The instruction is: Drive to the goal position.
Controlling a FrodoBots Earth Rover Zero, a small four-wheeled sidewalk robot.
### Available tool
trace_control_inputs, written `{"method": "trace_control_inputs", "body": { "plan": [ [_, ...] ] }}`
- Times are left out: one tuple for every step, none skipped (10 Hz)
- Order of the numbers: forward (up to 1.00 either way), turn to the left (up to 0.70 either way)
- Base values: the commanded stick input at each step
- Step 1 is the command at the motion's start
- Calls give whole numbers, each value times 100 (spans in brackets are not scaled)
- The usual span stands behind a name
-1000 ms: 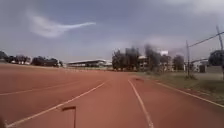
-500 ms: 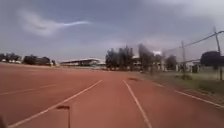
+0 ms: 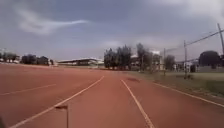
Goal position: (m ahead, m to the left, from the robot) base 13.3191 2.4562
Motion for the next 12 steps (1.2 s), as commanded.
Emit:
{"method": "trace_control_inputs", "body": {
  "plan": [
    [70, 0],
    [70, 0],
    [70, 0],
    [70, 0],
    [70, 0],
    [70, 0],
    [70, 0],
    [70, 0],
    [70, 0],
    [70, 0],
    [70, 0],
    [70, 0]
  ]
}}
